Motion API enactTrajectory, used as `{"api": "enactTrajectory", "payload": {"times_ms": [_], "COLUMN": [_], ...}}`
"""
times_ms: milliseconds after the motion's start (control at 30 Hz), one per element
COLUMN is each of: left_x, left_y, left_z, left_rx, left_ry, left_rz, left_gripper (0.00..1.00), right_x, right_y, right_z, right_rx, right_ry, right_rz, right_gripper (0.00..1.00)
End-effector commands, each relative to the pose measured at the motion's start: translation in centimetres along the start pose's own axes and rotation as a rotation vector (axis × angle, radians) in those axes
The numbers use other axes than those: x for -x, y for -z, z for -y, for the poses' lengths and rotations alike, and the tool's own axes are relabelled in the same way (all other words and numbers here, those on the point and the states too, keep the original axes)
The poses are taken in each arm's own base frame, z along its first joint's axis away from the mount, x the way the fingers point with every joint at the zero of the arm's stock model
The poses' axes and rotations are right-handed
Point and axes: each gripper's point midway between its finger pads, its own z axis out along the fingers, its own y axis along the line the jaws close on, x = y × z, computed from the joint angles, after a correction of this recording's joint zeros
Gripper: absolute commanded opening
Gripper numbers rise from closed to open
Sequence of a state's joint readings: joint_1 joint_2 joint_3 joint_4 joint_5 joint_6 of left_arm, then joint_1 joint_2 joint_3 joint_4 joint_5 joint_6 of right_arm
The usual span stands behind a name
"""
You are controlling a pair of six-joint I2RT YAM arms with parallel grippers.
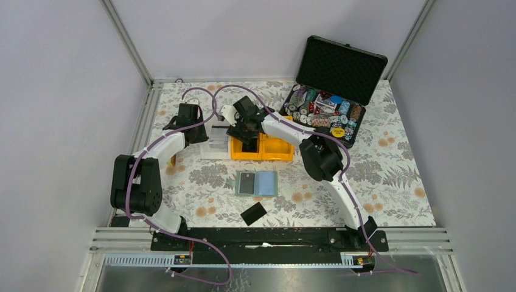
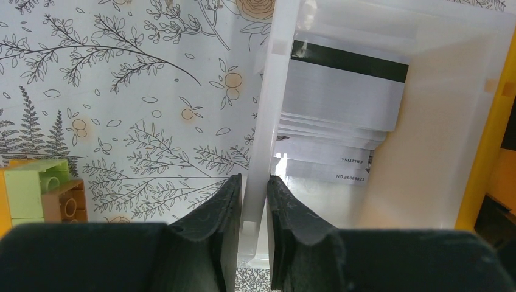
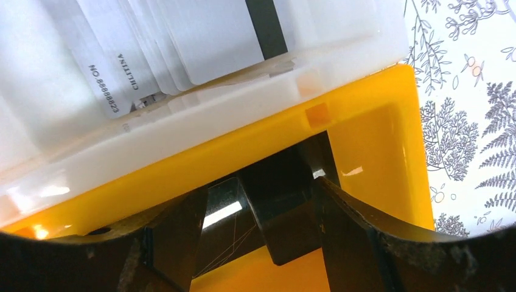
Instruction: Put the credit cards into the card holder
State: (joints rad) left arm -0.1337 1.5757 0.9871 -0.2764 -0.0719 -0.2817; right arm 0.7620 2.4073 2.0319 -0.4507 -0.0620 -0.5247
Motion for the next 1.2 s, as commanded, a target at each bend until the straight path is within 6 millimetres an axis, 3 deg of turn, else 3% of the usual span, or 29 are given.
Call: {"api": "enactTrajectory", "payload": {"times_ms": [0, 133, 333, 500, 733, 1033, 1167], "left_x": [1.3, 1.3, 1.5, 1.7, 2.1, 2.0, 2.0], "left_y": [-0.3, -0.3, -0.3, -0.2, -0.2, -0.3, -0.3], "left_z": [0.1, 0.1, 0.1, 0.2, 0.3, 0.3, 0.3], "left_rx": [0.001, 0.001, 0.002, 0.001, -0.003, 0.001, -0.001], "left_ry": [0.0, 0.0, 0.003, 0.005, 0.01, 0.01, 0.012], "left_rz": [0.026, 0.027, 0.029, 0.033, 0.039, 0.036, 0.035], "left_gripper": [0.0, 0.0, 0.0, 0.0, 0.0, 0.0, 0.0], "right_x": [-0.8, -1.9, -3.0, -3.3, -3.4, -3.1, -3.0], "right_y": [-0.2, -0.7, -0.8, -0.1, 1.4, 1.6, 1.6], "right_z": [1.5, 1.9, 1.0, 0.4, -0.8, -2.6, -1.8], "right_rx": [-0.014, -0.014, 0.008, -0.01, -0.052, -0.071, -0.133], "right_ry": [0.011, -0.007, -0.04, -0.067, -0.046, -0.012, 0.007], "right_rz": [-0.034, -0.056, -0.074, -0.039, -0.009, -0.013, -0.003], "right_gripper": [0.7, 0.68, 0.48, 0.42, 0.37, 0.32, 0.41]}}
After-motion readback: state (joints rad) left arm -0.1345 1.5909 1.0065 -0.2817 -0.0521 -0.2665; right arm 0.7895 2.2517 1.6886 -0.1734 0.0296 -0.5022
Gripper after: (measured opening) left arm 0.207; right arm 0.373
